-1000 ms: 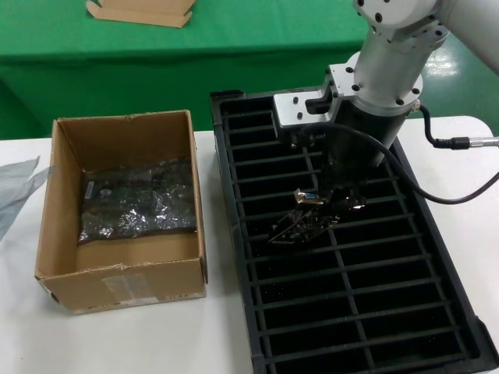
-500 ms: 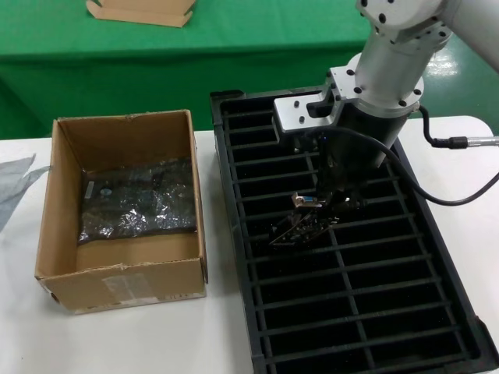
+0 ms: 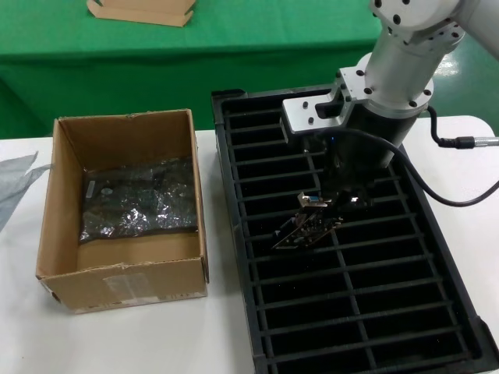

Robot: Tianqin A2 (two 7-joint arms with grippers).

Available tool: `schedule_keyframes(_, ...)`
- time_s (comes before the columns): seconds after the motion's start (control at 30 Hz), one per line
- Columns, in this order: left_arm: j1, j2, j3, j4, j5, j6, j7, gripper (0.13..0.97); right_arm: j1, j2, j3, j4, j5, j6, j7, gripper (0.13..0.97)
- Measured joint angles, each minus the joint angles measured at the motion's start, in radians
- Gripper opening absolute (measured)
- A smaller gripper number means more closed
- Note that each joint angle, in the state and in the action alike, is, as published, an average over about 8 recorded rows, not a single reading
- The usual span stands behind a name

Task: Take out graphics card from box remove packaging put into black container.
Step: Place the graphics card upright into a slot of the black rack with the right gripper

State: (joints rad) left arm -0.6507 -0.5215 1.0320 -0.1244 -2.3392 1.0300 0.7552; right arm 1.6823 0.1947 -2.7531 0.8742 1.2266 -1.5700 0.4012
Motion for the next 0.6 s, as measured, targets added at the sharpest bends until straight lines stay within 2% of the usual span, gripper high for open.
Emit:
schedule_keyframes(0.3,-0.005,0.002,0.001,0.009,-0.002,-0.001,0.007,0.139,0.001,-0.016,0.0,-0.031,-0.014,0.0,-0.015,0.192)
schedule_keyframes(0.6,0.001,0.002,-0.005,0.023,-0.011,0.001,0.017,0.139,0.01,-0.101,0.0,-0.167,-0.059,0.0,-0.072,0.192)
